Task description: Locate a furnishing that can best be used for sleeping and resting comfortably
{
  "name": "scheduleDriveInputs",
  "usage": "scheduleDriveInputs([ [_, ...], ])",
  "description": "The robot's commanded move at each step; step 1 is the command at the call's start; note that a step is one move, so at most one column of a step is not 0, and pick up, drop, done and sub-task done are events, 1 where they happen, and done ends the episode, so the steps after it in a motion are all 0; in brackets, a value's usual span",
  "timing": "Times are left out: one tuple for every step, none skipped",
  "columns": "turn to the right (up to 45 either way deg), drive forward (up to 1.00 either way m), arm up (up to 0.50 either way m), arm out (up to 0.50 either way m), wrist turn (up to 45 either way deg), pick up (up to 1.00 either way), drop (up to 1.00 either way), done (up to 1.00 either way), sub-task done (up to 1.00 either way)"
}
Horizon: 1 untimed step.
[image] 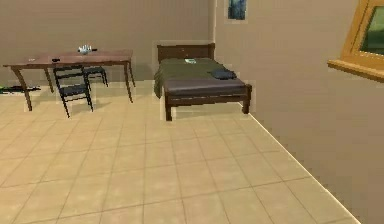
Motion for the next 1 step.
scheduleDriveInputs([
  [45.0, 0.0, 0.0, 0.0, 0.0, 0.0, 0.0, 0.0, 0.0],
])
